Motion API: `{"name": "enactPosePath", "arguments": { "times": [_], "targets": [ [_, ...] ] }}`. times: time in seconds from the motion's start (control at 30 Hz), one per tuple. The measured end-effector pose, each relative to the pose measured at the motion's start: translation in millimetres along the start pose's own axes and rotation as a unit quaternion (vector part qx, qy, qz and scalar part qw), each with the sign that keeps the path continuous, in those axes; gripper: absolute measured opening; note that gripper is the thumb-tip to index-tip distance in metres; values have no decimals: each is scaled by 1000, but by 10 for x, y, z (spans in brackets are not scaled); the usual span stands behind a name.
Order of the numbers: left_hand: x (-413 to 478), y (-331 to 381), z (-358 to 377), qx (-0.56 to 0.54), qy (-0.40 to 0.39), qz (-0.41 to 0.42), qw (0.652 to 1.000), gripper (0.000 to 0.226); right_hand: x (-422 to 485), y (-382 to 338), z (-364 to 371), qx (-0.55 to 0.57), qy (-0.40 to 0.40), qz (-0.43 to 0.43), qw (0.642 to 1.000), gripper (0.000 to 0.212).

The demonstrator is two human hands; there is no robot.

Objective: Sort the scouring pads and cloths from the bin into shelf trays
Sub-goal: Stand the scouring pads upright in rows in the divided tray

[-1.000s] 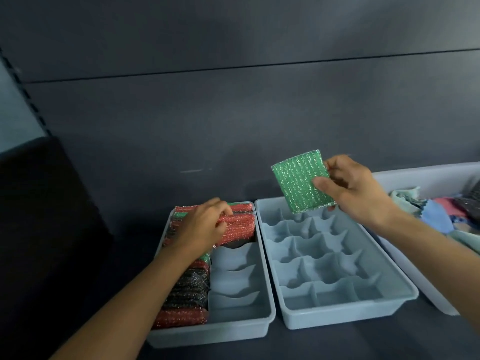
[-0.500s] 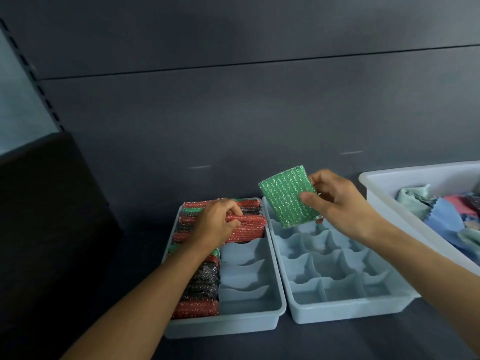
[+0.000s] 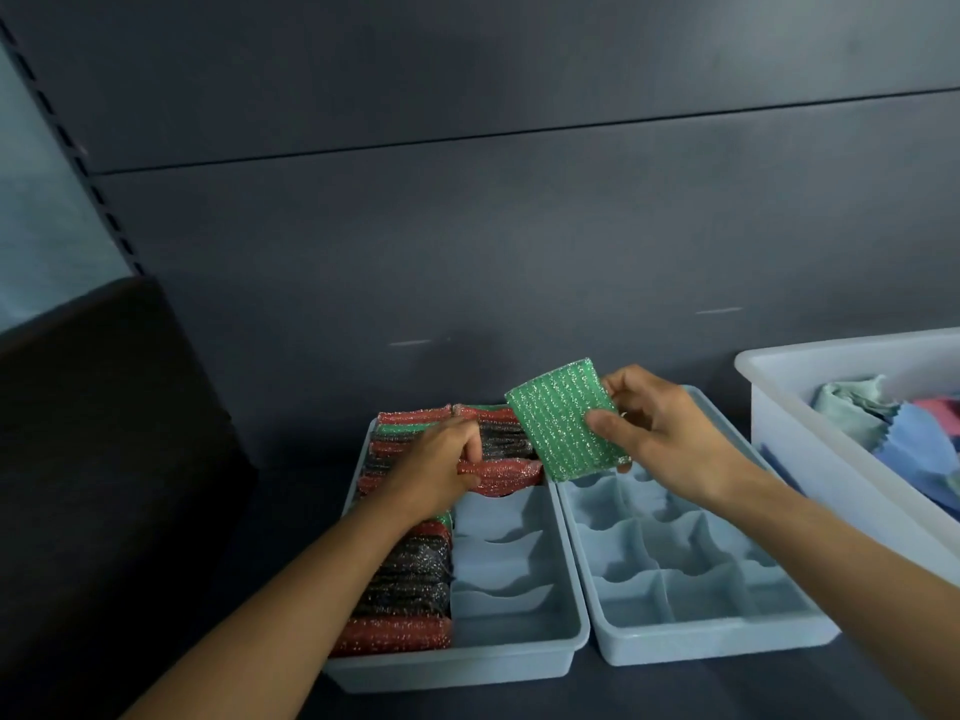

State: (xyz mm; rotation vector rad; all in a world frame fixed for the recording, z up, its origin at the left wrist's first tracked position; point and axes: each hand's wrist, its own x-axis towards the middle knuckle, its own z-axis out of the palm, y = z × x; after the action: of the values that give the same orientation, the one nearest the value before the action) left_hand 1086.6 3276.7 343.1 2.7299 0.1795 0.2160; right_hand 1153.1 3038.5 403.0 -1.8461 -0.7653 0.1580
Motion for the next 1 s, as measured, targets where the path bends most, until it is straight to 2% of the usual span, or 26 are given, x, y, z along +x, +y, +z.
{"name": "enactPosePath", "arguments": {
  "times": [0.1, 0.23, 0.37, 0.47, 0.6, 0.7, 0.8, 0.9, 1.0],
  "targets": [
    [16, 34, -7, 43, -1, 26, 999, 32, 5, 12, 2, 1, 0, 0, 1000, 13],
    [-3, 61, -19, 31, 19, 47, 998, 23, 37, 41, -98, 12, 39, -2, 999, 16],
    [-15, 65, -60, 37, -19, 28, 999, 38, 59, 37, -217, 35, 81, 11, 996, 17],
    [28, 105, -84, 53, -15, 17, 998, 41, 61, 23, -248, 54, 91, 18, 994, 12],
    [66, 200, 26, 125, -6, 19, 992, 31, 40, 33, -246, 65, 93, 22, 993, 9],
    [101, 228, 89, 158, -6, 23, 987, 32, 32, 37, -243, 63, 92, 27, 993, 9],
    [83, 180, 18, 104, -6, 16, 994, 35, 32, 48, -270, 69, 89, 29, 993, 7],
    [49, 65, -92, 37, 14, 14, 999, 20, 35, 55, -293, 75, 91, 30, 993, 6],
    [55, -5, -108, 40, 20, 16, 999, 10, 56, 54, -261, 68, 89, 27, 993, 7]
  ]
}}
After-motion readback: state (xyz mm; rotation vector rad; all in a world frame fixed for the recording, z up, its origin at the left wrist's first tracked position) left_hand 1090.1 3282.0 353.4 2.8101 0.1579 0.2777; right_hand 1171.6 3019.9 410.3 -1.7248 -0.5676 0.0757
